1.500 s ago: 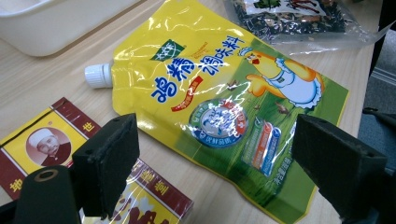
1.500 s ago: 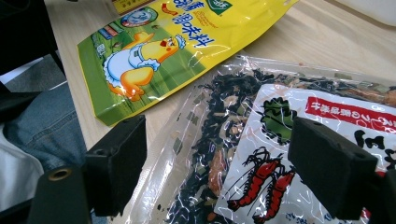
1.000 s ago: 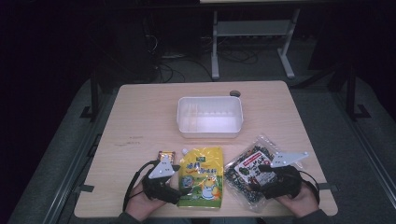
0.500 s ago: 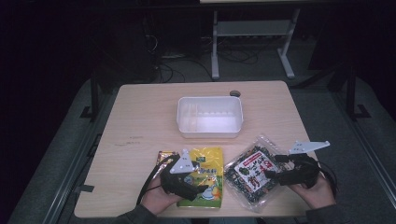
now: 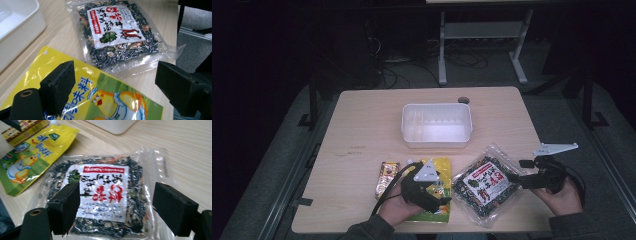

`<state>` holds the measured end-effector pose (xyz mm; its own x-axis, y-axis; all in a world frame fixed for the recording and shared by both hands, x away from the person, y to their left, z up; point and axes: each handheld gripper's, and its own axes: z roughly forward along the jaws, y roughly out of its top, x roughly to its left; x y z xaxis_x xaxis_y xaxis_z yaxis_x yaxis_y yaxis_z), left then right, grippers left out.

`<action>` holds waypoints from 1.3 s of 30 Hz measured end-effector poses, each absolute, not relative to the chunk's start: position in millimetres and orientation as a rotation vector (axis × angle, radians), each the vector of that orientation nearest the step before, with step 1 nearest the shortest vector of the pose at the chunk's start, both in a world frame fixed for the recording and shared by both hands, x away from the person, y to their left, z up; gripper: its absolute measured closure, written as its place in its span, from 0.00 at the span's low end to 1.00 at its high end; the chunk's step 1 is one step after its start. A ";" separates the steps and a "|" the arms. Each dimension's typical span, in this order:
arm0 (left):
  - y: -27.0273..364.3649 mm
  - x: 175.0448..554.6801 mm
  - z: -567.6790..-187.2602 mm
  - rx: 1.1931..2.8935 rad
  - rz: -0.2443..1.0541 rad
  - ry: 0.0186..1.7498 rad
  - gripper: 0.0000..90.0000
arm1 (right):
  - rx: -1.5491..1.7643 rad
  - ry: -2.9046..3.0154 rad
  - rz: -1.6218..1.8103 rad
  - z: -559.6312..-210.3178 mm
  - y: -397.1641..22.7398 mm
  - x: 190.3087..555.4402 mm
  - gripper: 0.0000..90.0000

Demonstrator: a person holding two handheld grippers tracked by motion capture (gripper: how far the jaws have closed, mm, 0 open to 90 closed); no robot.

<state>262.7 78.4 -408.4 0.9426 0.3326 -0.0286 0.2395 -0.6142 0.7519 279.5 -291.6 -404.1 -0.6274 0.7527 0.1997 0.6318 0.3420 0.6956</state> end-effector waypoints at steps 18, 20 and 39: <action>41.7 278.1 -416.2 2.294 0.106 0.381 0.18 | 1.513 2.415 0.931 -425.7 -329.3 297.3 0.34; 39.5 280.2 -418.5 2.305 0.102 0.379 0.19 | 1.544 2.405 0.917 -429.6 -335.4 295.9 0.36; 28.5 287.1 -431.4 2.337 0.068 0.389 0.20 | 1.727 2.392 0.981 -455.6 -364.5 291.0 0.70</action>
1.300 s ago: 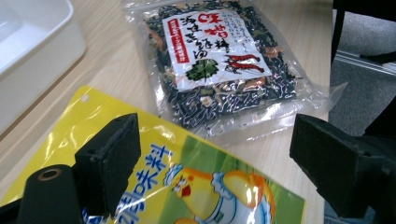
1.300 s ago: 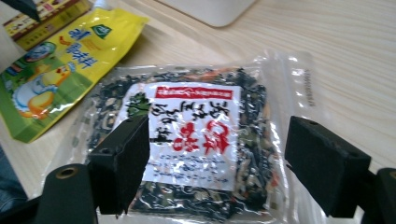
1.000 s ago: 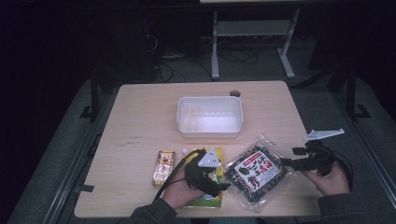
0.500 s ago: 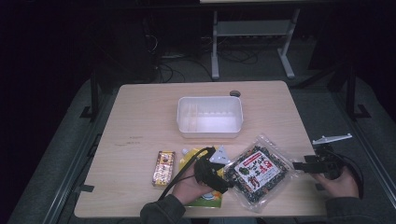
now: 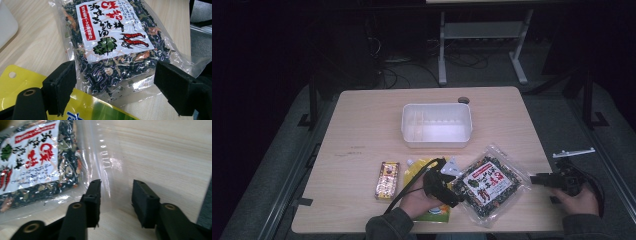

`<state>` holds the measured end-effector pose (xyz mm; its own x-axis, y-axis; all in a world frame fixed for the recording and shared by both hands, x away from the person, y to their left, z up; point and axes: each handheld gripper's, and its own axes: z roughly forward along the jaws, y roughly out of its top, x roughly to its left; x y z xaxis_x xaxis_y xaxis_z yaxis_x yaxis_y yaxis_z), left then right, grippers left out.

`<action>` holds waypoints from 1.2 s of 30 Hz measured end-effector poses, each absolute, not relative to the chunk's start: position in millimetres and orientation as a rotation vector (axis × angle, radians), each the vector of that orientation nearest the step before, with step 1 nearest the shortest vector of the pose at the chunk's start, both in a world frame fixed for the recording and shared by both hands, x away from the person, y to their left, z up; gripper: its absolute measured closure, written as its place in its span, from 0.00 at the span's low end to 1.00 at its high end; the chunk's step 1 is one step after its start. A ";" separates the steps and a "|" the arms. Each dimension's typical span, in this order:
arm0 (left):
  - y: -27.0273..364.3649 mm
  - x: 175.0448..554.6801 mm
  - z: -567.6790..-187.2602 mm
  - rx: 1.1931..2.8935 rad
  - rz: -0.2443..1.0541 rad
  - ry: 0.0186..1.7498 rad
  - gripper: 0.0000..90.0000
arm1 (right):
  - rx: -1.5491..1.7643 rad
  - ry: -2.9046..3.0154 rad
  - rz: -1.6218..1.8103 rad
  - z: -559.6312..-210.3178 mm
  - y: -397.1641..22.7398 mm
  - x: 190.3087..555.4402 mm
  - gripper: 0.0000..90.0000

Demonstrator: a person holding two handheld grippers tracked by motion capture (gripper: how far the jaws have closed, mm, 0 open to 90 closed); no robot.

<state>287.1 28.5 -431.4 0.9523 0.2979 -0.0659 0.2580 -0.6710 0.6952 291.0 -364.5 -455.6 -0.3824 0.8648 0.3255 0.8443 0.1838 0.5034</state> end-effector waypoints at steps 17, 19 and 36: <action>24.6 297.2 -437.0 2.343 0.031 0.411 0.20 | 1.614 2.397 1.011 -436.5 -366.2 284.6 1.00; 23.3 299.0 -437.2 2.341 0.026 0.418 0.20 | 1.590 2.392 1.005 -429.4 -366.3 282.7 1.00; 5.8 326.9 -442.6 2.331 -0.072 0.464 0.20 | 1.345 2.372 1.021 -356.1 -355.6 258.1 1.00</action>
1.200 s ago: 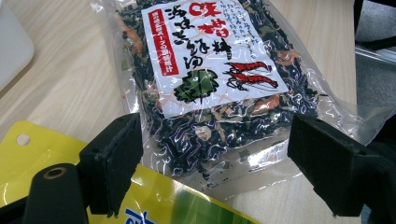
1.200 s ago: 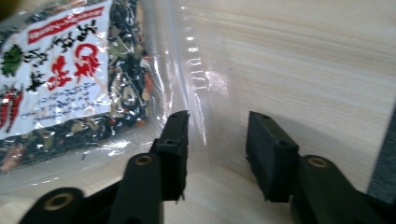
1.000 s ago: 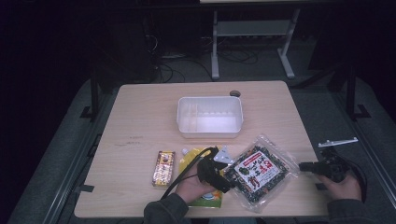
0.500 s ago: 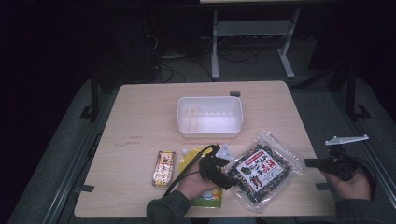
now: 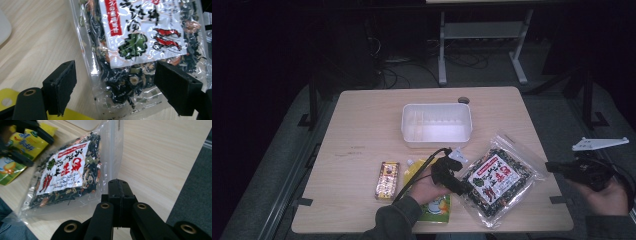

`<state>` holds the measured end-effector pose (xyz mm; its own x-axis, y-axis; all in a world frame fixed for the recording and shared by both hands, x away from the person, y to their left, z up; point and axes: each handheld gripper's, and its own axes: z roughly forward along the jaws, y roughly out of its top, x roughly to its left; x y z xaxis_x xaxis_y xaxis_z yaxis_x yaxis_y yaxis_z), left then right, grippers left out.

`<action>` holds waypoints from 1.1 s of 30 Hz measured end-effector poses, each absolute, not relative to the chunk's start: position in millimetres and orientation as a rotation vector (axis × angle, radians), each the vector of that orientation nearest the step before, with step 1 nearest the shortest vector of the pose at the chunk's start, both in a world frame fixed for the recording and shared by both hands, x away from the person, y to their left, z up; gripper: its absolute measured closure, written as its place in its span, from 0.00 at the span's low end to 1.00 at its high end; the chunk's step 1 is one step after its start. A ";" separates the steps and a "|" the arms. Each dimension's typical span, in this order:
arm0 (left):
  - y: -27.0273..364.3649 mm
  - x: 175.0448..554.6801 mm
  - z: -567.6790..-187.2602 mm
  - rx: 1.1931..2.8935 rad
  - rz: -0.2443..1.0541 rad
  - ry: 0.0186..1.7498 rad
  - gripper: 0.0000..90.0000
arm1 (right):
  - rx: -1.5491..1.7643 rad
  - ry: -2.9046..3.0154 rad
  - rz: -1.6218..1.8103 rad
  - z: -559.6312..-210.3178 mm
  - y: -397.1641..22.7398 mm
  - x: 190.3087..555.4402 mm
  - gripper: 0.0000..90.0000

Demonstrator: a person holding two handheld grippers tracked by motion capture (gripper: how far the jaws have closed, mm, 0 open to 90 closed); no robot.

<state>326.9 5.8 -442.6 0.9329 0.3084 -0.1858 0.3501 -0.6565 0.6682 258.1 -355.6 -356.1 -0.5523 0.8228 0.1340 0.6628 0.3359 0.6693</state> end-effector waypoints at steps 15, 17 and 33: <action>-2.3 339.3 -450.6 2.294 -0.231 0.454 0.25 | 1.194 2.345 1.087 -312.3 -346.2 249.2 1.00; -2.6 342.1 -452.0 2.279 -0.290 0.450 0.27 | 1.176 2.348 1.082 -309.1 -343.1 250.3 1.00; 11.4 344.2 -447.3 2.231 -0.413 0.353 0.68 | 1.140 2.349 1.179 -290.4 -342.4 260.8 1.00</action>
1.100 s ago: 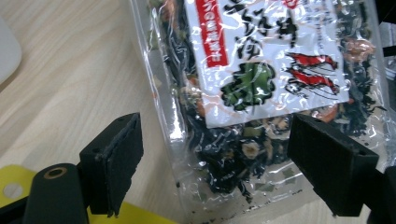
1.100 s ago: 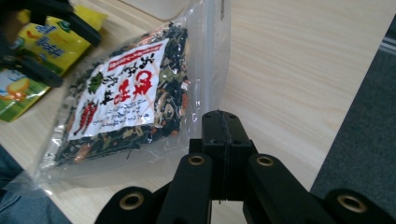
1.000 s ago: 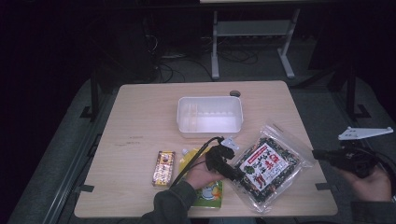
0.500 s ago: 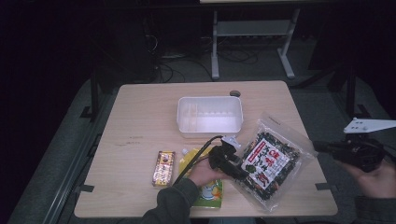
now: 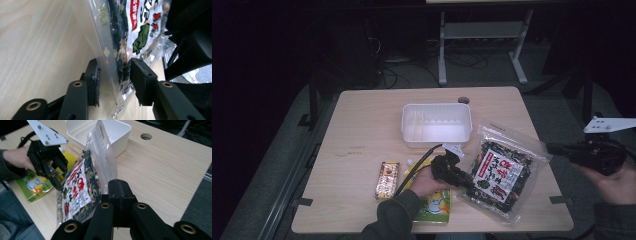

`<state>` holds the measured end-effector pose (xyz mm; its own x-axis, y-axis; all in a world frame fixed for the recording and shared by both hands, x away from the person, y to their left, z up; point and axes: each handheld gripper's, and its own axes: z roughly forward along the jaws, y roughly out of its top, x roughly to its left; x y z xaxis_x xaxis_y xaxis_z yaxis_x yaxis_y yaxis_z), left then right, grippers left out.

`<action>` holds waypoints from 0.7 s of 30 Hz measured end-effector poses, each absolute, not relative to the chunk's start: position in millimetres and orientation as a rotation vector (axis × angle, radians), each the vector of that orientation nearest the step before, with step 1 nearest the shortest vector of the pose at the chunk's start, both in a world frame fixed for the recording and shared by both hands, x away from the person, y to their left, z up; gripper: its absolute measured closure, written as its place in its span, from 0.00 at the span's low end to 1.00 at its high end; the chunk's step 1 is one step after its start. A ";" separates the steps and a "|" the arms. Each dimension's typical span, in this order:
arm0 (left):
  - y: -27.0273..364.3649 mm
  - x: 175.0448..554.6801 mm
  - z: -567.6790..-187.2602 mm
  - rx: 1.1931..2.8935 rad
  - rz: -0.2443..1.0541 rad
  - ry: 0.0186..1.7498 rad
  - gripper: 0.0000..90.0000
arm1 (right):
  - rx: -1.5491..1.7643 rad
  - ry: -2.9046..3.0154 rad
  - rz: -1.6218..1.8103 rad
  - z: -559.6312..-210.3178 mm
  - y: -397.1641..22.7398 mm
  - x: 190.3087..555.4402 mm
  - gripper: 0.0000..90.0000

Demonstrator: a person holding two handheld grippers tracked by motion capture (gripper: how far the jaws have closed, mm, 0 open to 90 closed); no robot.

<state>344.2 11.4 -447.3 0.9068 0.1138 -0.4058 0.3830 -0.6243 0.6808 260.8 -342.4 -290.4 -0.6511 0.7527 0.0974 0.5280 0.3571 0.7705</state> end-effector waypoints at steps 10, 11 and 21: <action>15.9 333.5 -440.6 2.235 -0.349 0.287 0.86 | 1.146 2.345 1.207 -288.4 -345.3 269.3 1.00; 16.2 332.4 -440.1 2.236 -0.339 0.285 0.87 | 1.142 2.351 1.211 -288.8 -345.5 270.9 1.00; 17.6 325.7 -436.5 2.249 -0.279 0.260 0.87 | 1.162 2.357 1.294 -296.4 -354.1 277.0 0.81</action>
<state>325.7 17.6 -436.5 0.9538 0.0924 -0.2858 0.2782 -0.6308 0.7243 277.0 -354.1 -296.4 -0.6664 0.7243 0.1767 0.5380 0.3031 0.7866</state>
